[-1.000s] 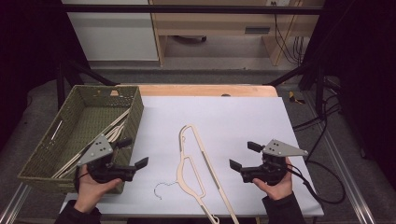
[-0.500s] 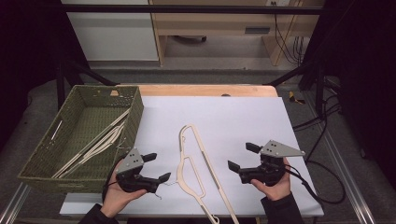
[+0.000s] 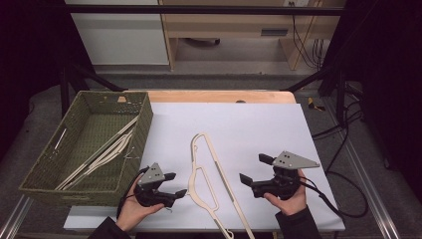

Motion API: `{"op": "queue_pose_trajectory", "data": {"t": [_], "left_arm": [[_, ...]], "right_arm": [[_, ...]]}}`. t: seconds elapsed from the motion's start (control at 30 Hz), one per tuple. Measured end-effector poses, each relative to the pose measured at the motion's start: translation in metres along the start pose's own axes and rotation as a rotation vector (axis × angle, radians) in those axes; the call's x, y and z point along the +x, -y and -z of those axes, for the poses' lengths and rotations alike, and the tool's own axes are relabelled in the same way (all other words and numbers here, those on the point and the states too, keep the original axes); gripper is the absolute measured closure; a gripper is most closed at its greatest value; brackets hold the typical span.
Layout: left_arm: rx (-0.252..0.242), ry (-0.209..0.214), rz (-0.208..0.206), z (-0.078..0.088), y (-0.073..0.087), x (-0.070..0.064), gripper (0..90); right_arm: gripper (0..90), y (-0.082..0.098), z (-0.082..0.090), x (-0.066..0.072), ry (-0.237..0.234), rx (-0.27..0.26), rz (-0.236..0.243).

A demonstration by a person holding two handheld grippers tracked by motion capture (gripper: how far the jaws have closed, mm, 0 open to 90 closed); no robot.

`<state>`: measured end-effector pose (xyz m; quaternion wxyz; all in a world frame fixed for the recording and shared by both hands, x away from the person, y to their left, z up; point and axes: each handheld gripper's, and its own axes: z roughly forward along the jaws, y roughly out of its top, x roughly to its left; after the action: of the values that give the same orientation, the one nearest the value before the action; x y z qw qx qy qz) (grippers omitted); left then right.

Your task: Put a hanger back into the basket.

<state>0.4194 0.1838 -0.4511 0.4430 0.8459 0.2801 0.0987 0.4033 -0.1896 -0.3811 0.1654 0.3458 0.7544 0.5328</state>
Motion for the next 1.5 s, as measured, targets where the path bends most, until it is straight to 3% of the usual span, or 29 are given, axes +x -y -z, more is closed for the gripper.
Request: {"op": "queue_pose_trajectory", "data": {"t": [0.17, 0.7, 0.87, 1.13, 1.5], "left_arm": [[0.074, 0.012, -0.046, -0.011, 0.003, -0.004, 43.8], [0.186, 0.016, -0.099, -0.026, 0.01, -0.009, 75.4], [0.183, 0.012, -0.097, -0.026, 0.011, -0.008, 77.6], [0.183, 0.026, -0.05, -0.025, 0.013, -0.003, 83.4], [0.201, 0.027, -0.076, -0.026, 0.011, -0.005, 87.4]], "right_arm": [[8.4, 0.001, -0.003, 0.003, -0.003, 0.008, -0.003], [8.8, 0.004, -0.012, 0.009, -0.018, 0.042, 0.017], [8.9, 0.005, -0.014, 0.01, -0.018, 0.046, 0.02], [8.9, 0.005, -0.016, 0.012, -0.017, 0.053, 0.022], [8.9, 0.006, -0.026, 0.019, -0.037, 0.072, 0.032]]}}
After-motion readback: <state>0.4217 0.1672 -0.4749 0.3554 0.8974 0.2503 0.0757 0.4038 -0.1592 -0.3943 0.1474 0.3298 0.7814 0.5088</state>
